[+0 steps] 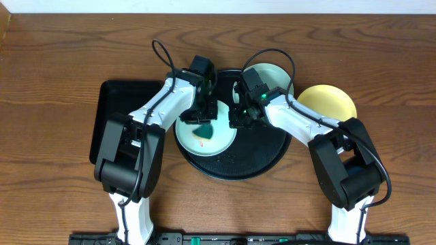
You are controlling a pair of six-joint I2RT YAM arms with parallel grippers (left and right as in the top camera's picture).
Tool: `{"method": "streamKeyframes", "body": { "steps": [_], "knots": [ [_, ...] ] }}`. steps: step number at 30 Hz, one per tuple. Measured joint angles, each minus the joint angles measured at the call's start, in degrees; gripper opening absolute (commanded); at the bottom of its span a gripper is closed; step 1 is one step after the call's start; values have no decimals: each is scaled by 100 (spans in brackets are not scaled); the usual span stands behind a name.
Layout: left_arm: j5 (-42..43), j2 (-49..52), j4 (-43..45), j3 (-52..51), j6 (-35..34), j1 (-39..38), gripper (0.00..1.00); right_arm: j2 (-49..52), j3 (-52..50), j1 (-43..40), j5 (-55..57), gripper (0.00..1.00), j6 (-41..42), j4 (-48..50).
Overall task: Clean dirty plates on tray and stack at the side
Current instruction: 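Scrub the pale green plate with the sponge in the left gripper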
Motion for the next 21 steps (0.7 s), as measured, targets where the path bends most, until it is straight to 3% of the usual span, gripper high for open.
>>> {"method": "streamKeyframes", "body": {
  "steps": [4,11,15,21],
  "knots": [
    [94,15,289,0,-2,-24,8,4,0,0,0,1,0,2],
    [-828,13,4,55,-1419,-173,7,11,0,0,-2,1,0,7],
    [-1178,13,-365,83,-1836,-170,7,11,0,0,-2,1,0,7],
    [-1139,13,-756,83,-1351,-127,7,13,0,0,0,1,0,13]
  ]
}}
